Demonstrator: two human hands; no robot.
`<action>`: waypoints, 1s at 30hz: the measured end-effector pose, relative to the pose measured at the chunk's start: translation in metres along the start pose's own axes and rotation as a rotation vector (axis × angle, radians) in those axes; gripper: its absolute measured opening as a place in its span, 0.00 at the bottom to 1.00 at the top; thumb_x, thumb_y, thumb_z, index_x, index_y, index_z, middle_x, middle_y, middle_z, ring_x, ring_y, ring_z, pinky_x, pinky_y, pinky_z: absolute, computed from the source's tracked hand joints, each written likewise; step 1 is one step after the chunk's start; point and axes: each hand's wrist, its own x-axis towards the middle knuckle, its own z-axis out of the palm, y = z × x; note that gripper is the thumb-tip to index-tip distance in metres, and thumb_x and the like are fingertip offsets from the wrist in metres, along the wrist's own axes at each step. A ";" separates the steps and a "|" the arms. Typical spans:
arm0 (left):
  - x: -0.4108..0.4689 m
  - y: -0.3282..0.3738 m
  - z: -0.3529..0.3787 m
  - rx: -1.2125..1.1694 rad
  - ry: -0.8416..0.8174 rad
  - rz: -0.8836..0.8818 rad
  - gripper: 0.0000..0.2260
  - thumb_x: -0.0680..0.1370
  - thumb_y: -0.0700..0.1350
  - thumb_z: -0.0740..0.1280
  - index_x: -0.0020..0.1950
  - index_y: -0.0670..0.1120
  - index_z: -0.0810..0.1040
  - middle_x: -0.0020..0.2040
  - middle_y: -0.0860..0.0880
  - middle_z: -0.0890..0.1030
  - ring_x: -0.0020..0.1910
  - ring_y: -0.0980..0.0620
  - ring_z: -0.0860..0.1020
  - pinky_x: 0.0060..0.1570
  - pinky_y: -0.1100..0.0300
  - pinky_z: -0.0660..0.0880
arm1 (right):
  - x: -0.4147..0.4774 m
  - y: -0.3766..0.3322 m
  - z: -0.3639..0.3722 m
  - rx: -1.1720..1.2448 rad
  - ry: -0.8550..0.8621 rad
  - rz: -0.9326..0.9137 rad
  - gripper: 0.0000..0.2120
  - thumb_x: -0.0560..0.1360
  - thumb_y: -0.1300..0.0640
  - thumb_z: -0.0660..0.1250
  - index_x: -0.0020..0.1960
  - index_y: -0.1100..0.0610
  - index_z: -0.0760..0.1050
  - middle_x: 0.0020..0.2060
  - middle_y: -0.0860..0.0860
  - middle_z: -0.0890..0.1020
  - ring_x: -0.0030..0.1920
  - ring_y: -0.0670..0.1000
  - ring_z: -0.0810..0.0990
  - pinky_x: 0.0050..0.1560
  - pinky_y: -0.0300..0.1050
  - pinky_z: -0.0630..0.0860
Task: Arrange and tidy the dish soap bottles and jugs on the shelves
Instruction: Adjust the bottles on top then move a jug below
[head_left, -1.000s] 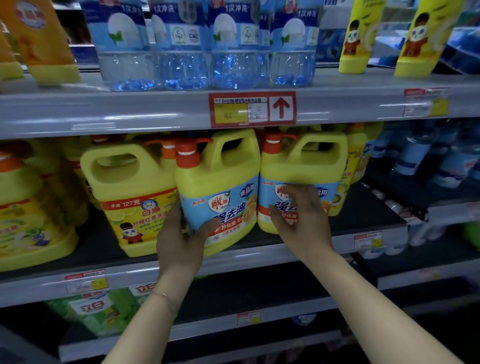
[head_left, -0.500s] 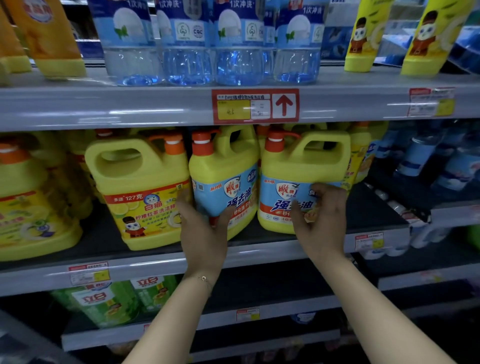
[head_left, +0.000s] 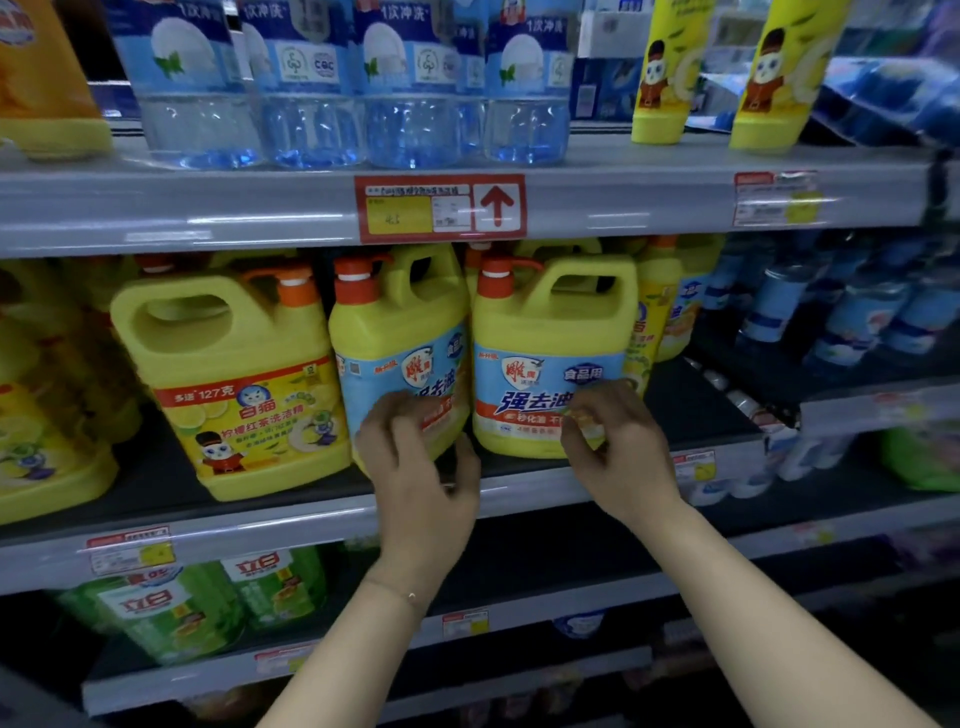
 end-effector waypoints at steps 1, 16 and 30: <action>-0.001 0.006 0.007 -0.046 -0.056 0.028 0.19 0.71 0.37 0.70 0.59 0.45 0.68 0.60 0.48 0.65 0.62 0.49 0.67 0.64 0.68 0.63 | 0.001 0.005 -0.006 -0.007 -0.008 -0.007 0.14 0.73 0.52 0.61 0.47 0.61 0.78 0.44 0.54 0.78 0.45 0.52 0.77 0.41 0.44 0.75; 0.014 0.064 0.090 0.091 -0.643 0.272 0.07 0.76 0.44 0.63 0.53 0.46 0.74 0.45 0.49 0.80 0.40 0.47 0.79 0.36 0.53 0.76 | 0.077 0.082 -0.047 0.316 -0.304 0.570 0.23 0.66 0.62 0.77 0.56 0.58 0.70 0.46 0.46 0.78 0.47 0.44 0.77 0.41 0.31 0.72; 0.029 0.069 0.104 0.070 -0.745 0.041 0.10 0.77 0.47 0.64 0.58 0.50 0.74 0.45 0.50 0.81 0.45 0.49 0.79 0.46 0.52 0.77 | 0.076 0.091 -0.031 0.616 0.000 0.610 0.16 0.65 0.66 0.77 0.51 0.58 0.78 0.46 0.55 0.84 0.47 0.53 0.83 0.50 0.52 0.80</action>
